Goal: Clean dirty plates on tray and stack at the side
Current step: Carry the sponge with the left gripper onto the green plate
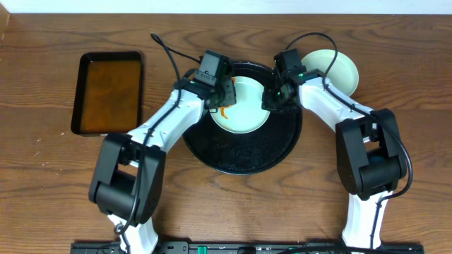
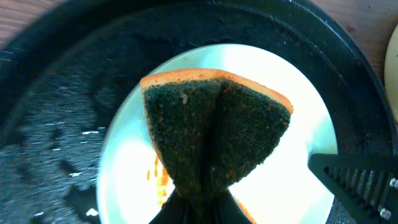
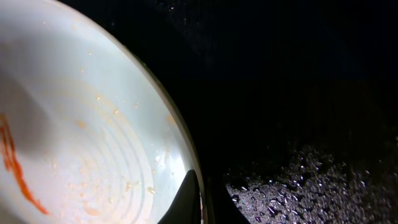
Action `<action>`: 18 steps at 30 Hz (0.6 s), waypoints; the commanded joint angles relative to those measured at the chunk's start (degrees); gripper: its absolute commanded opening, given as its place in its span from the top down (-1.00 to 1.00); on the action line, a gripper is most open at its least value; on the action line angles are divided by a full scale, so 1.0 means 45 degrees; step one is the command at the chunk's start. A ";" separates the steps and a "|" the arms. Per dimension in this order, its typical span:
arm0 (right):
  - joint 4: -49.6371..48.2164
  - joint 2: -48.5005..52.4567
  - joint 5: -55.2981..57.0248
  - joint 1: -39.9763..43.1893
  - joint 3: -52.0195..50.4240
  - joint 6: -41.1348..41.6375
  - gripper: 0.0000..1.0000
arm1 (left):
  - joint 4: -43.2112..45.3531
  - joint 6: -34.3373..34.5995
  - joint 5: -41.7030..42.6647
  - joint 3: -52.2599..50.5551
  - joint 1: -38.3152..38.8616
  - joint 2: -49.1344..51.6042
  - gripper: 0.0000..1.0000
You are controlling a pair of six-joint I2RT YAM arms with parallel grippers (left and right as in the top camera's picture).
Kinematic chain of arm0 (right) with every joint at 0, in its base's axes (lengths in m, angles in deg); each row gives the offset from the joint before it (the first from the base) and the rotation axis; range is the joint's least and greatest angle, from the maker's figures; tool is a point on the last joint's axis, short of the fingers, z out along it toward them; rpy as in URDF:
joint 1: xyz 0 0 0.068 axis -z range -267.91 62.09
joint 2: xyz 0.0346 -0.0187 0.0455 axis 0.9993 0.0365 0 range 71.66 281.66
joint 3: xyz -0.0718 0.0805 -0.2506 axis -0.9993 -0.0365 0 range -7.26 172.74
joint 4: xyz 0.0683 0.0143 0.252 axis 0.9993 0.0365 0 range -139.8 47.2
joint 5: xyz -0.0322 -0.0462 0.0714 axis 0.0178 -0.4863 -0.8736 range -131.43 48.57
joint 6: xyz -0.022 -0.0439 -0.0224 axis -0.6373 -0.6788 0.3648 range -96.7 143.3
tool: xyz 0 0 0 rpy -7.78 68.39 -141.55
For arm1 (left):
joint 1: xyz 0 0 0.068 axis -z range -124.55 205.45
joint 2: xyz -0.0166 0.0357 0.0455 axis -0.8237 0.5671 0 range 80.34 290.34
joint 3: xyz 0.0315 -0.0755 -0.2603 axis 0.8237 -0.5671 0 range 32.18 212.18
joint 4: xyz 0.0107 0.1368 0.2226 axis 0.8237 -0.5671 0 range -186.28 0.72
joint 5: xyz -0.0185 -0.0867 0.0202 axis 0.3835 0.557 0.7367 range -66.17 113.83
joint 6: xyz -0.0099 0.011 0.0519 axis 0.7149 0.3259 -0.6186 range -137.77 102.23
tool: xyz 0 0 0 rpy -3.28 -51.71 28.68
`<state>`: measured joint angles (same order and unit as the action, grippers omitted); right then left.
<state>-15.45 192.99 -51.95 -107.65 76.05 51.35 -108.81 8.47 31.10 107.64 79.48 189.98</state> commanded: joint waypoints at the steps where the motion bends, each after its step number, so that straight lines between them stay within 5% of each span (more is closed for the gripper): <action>1: 0.0442 0.0413 0.2633 -0.0408 -0.0024 0.0772 0.98 | 0.0301 0.0758 0.0049 -0.0078 0.0277 0.0393 0.85; 10: 0.0661 0.0413 0.4124 -0.1302 0.0238 0.0806 0.98 | 0.0554 0.3648 0.0010 -0.0078 0.0656 0.1579 0.85; 18: 0.0651 0.0413 0.4099 -0.1287 0.0238 0.0811 0.98 | 0.0486 0.3803 -0.0233 -0.0078 0.0894 0.1763 0.86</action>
<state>-13.11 192.99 -36.94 -113.12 77.76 54.30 -106.21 24.21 31.05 107.64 82.92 197.24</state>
